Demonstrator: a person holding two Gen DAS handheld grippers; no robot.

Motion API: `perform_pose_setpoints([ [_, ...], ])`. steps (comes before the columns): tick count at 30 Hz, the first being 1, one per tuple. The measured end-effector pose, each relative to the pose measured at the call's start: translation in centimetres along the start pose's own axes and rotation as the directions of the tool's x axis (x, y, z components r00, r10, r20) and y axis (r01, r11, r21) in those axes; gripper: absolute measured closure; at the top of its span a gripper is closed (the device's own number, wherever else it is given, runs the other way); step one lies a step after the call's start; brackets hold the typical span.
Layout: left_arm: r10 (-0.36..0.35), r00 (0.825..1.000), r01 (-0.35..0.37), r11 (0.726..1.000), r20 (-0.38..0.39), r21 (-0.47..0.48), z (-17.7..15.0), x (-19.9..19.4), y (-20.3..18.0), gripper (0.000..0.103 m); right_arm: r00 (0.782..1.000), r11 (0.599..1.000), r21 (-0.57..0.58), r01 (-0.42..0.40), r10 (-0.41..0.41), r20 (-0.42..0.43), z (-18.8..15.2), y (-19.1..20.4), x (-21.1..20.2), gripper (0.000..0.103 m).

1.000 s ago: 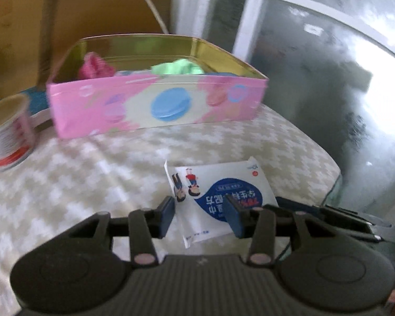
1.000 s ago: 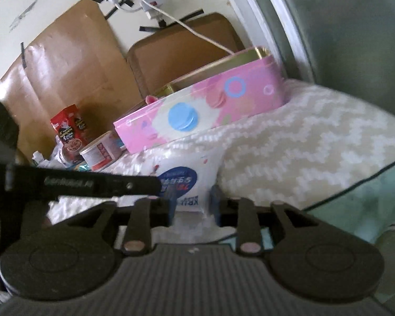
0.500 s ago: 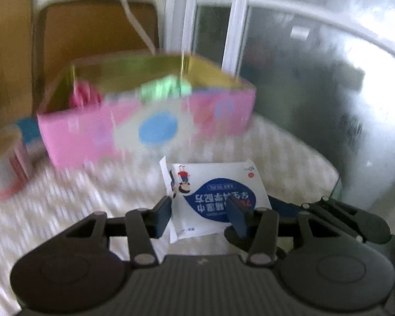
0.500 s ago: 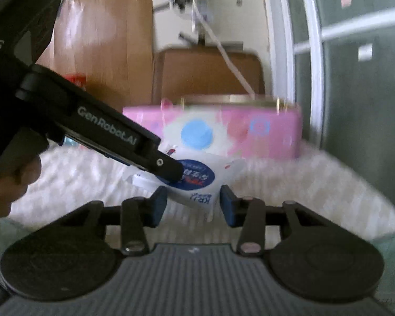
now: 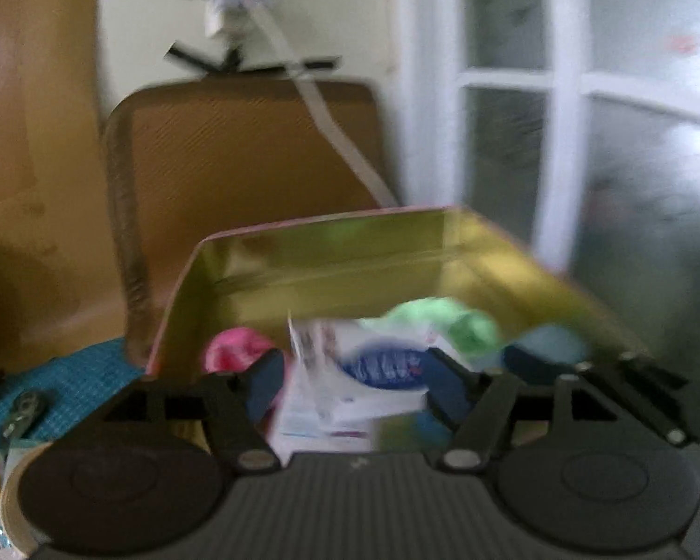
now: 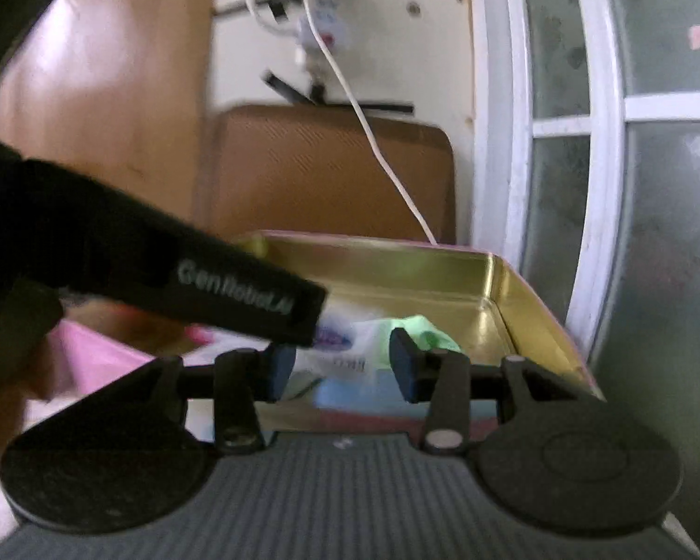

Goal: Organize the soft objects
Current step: 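Carry the white packet into the pink tin and open both grippers, then move the right gripper toward the bag of wooden sticks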

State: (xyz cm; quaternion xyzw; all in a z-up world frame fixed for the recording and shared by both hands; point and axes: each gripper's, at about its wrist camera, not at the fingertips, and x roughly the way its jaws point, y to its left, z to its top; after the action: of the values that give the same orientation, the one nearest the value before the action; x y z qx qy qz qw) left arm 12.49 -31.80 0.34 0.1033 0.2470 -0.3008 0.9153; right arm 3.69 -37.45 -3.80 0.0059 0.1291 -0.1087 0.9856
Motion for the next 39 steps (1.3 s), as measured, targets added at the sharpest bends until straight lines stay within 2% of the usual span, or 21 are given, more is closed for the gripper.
perform_pose_setpoints([
  [1,0.03,1.0,-0.03,0.999,-0.009,-0.02,0.1,0.5,0.3,0.033,1.0,1.0,0.022,-0.001,0.002,-0.019,0.1,-0.2,0.6,0.05],
  [3,0.009,0.999,-0.011,0.998,-0.039,-0.063,0.2,0.5,1.3,0.033,0.999,0.999,0.045,0.03,-0.029,-0.017,0.2,-0.2,0.3,0.05],
  [8,-0.008,1.0,0.01,0.998,0.027,-0.068,-1.2,-3.4,2.7,0.031,0.999,0.995,0.094,-0.018,0.014,0.043,-0.2,0.1,-3.6,0.05],
  [13,-0.051,0.997,0.056,0.995,0.062,-0.078,-5.0,-9.8,4.6,0.03,0.995,0.987,0.133,-0.09,0.082,0.062,-1.6,2.1,-7.6,0.05],
  [16,-0.034,0.998,0.038,0.996,0.054,-0.086,-8.4,-13.5,7.1,0.028,0.986,0.976,0.138,-0.169,0.169,0.01,-2.6,4.4,-8.4,0.05],
  [18,-0.003,0.999,0.006,0.995,0.035,-0.103,-10.6,-15.0,9.4,0.028,0.967,0.961,0.139,-0.24,0.25,-0.055,-3.1,6.4,-8.2,0.052],
  [20,0.053,0.999,-0.052,0.989,0.007,-0.135,-13.0,-16.6,12.4,0.028,0.942,0.946,0.113,-0.303,0.316,-0.113,-3.5,8.9,-7.8,0.062],
  [24,0.185,0.981,-0.194,0.962,-0.065,-0.195,-16.5,-19.2,18.0,0.028,0.865,0.887,0.096,-0.451,0.461,-0.2,-3.2,14.3,-7.0,0.067],
  [26,0.26,0.96,-0.277,0.933,-0.105,-0.228,-18.2,-20.1,20.7,0.029,0.829,0.862,0.075,-0.502,0.504,-0.242,-3.1,17.1,-6.1,0.067],
  [27,0.309,0.942,-0.332,0.914,-0.131,-0.233,-19.1,-20.4,22.0,0.029,0.814,0.85,0.066,-0.522,0.52,-0.259,-3.2,18.4,-5.9,0.067],
  [28,0.367,0.915,-0.398,0.886,-0.165,-0.237,-20.1,-20.5,23.3,0.029,0.8,0.838,0.062,-0.542,0.536,-0.27,-3.0,19.7,-5.4,0.067],
  [29,0.394,0.899,-0.434,0.863,-0.192,-0.258,-20.9,-20.7,24.5,0.025,0.793,0.832,0.061,-0.552,0.546,-0.271,-2.5,20.6,-4.8,0.067],
  [30,0.328,0.934,-0.357,0.852,-0.142,-0.382,-21.4,-22.1,26.4,0.024,0.789,0.825,0.058,-0.562,0.556,-0.261,-2.1,21.7,-4.2,0.065],
  [31,0.317,0.939,-0.342,0.836,-0.132,-0.428,-21.8,-22.6,27.5,0.027,0.786,0.819,0.053,-0.572,0.565,-0.25,-1.5,22.8,-3.6,0.059],
  [32,0.325,0.937,-0.346,0.827,-0.125,-0.442,-21.9,-22.9,28.1,0.027,0.786,0.816,0.045,-0.576,0.568,-0.244,-1.1,23.8,-2.9,0.053],
  [34,0.306,0.946,-0.317,0.82,-0.102,-0.476,-22.0,-23.4,28.6,0.026,0.786,0.812,0.023,-0.583,0.57,-0.239,-0.7,25.4,-1.7,0.047],
  [36,0.315,0.943,-0.328,0.825,-0.107,-0.461,-21.8,-23.3,28.2,0.026,0.777,0.806,0.007,-0.592,0.573,-0.26,-0.4,27.2,0.0,0.047],
  [39,0.318,0.942,-0.333,0.828,-0.112,-0.451,-21.8,-23.1,27.9,0.026,0.77,0.815,0.043,-0.578,0.562,-0.301,-0.8,28.2,2.3,0.047],
])
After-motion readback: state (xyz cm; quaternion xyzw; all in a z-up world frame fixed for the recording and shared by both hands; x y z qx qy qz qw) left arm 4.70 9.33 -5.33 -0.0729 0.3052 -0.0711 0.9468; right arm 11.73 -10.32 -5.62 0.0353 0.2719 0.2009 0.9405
